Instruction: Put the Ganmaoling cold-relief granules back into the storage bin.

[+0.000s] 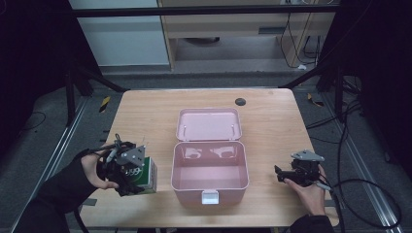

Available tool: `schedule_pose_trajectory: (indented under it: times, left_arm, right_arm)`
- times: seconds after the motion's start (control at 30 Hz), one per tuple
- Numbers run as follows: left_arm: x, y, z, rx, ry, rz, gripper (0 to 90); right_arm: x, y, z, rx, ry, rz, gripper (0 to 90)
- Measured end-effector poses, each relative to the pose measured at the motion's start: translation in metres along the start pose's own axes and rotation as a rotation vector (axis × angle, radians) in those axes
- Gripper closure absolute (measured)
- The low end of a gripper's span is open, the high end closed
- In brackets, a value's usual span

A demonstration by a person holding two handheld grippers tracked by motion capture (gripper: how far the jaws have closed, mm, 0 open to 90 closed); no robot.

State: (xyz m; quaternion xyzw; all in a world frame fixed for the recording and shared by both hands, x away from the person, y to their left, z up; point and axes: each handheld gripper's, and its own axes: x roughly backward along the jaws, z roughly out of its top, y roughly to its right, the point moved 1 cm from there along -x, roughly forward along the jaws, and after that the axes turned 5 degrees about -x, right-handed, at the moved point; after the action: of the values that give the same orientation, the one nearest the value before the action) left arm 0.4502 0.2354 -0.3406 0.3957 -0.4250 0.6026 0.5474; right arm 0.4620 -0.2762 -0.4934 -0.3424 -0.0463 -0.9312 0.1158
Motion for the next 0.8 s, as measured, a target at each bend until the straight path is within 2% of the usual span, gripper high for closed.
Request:
schedule_pose_trajectory:
  times: [0.3, 0.6, 0.8]
  left_arm:
    - [0.008, -0.005, 0.013, -0.003, 0.014, -0.003, 14.2]
    - [0.018, -0.011, 0.030, -0.032, 0.026, 0.020, 14.2]
    - [0.025, -0.014, 0.039, -0.029, 0.034, 0.028, 14.2]
  right_arm:
    - [0.000, 0.000, 0.000, 0.001, -0.001, 0.000, 3.5]
    - [0.000, 0.000, 0.000, 0.000, -0.004, -0.001, 3.5]
    - [0.000, 0.000, 0.000, 0.003, -0.002, 0.001, 3.5]
